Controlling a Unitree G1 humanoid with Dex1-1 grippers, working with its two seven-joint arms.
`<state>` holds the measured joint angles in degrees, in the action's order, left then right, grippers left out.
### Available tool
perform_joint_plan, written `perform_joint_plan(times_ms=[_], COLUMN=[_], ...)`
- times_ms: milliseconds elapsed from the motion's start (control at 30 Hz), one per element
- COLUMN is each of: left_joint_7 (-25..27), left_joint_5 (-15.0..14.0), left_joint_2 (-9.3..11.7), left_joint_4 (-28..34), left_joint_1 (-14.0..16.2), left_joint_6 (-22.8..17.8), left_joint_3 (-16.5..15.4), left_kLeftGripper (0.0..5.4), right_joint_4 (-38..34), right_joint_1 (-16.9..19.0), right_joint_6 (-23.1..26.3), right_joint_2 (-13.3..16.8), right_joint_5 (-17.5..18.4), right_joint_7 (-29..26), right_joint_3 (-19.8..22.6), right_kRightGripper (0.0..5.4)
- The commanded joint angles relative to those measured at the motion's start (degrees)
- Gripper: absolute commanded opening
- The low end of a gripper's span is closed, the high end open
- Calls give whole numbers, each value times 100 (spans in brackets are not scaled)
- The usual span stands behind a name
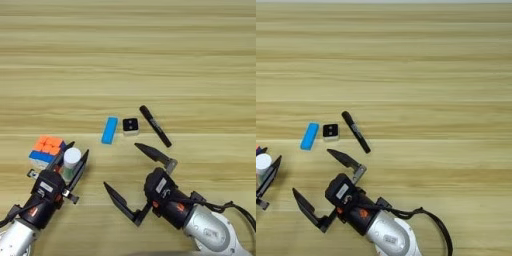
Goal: Move the objects on the table
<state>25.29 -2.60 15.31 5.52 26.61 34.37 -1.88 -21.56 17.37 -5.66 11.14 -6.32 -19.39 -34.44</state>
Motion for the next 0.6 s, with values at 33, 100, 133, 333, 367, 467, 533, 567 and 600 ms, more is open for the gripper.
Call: perform_joint_plan(times_ms=[33, 100, 133, 333, 367, 467, 533, 567, 600], left_joint_7=[-66, -87, -112, -265, -298, -393, -474, -512, -547], left_joint_5=[239, 334, 424, 823, 871, 945, 1007, 1056, 1098], left_joint_2=[67, 81, 93, 117, 134, 180, 227, 250, 268], left_joint_4=[-133, -183, -213, -408, -439, -487, -545, -579, -602], left_joint_1=[-24, -27, -31, -45, -42, -36, -51, -61, -66], left_joint_6=[119, 150, 189, 323, 339, 299, 238, 223, 208], left_joint_3=[135, 188, 214, 403, 422, 432, 410, 399, 392], left_kLeftGripper=[163, 163, 163, 163, 163, 163, 163, 163, 163], right_joint_4=[-11, -13, -13, -18, -23, -27, -24, -22, -21], right_joint_1=[-9, -10, -9, -5, 0, 7, 9, 9, 9], right_joint_6=[-29, -29, -30, -28, -26, -19, -18, -19, -20], right_joint_2=[-4, -5, -5, -9, -9, -6, -7, -9, -11], right_joint_5=[59, 59, 58, 53, 48, 48, 52, 54, 56], right_joint_7=[-15, -14, -13, -10, -7, -4, -3, -4, -4], right_joint_3=[19, 21, 22, 18, 15, 18, 21, 20, 19], right_kRightGripper=[540, 540, 540, 540, 540, 540, 540, 540, 540])
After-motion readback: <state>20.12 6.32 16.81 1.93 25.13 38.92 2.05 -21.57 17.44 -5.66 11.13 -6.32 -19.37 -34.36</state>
